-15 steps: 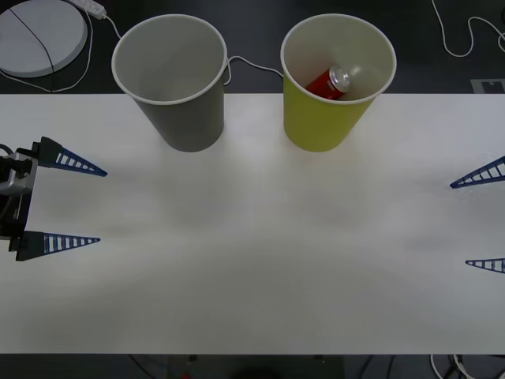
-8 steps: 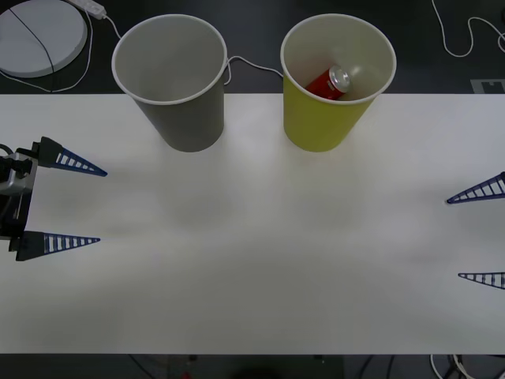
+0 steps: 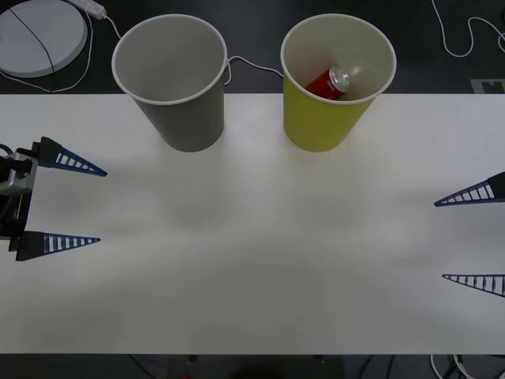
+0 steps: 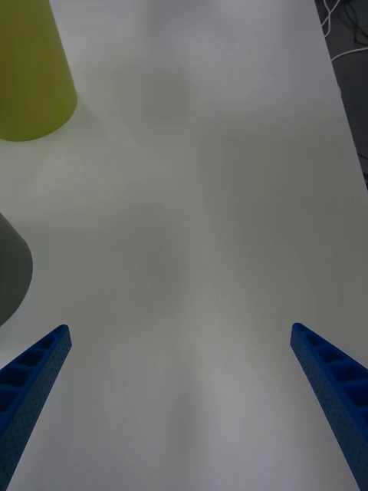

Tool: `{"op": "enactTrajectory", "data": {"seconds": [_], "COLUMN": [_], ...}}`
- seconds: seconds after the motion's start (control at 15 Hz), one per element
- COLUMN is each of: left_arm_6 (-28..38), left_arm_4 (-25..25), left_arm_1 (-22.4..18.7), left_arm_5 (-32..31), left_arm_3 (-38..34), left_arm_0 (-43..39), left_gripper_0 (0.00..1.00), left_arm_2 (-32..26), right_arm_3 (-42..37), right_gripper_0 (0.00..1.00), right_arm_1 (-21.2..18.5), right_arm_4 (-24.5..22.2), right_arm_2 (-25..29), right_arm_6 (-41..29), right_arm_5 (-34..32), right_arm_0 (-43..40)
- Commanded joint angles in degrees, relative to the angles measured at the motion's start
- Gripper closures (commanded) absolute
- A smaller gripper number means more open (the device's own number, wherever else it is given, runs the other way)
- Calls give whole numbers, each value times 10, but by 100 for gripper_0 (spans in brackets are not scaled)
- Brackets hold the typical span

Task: Put the can into the green bin and the plastic bottle into the gray bin

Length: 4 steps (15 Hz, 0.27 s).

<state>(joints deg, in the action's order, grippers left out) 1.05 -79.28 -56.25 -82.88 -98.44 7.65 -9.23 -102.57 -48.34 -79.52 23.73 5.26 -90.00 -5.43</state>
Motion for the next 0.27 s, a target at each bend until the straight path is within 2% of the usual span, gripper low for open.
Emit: {"op": "enactTrajectory", "data": {"seconds": [0.07, 0.27], "left_arm_6": [0, 0], "left_arm_4": [0, 0], "left_arm_1": [0, 0], "left_arm_5": [0, 0], "left_arm_3": [0, 0], "left_arm_0": [0, 0], "left_gripper_0": [0, 0], "left_arm_2": [0, 0], "right_arm_3": [0, 0], "right_gripper_0": [0, 0], "right_arm_1": [0, 0], "right_arm_4": [0, 0], "right_arm_2": [1, 1], "right_arm_6": [3, 3], "right_arm_5": [0, 0], "right_arm_0": [2, 2]}}
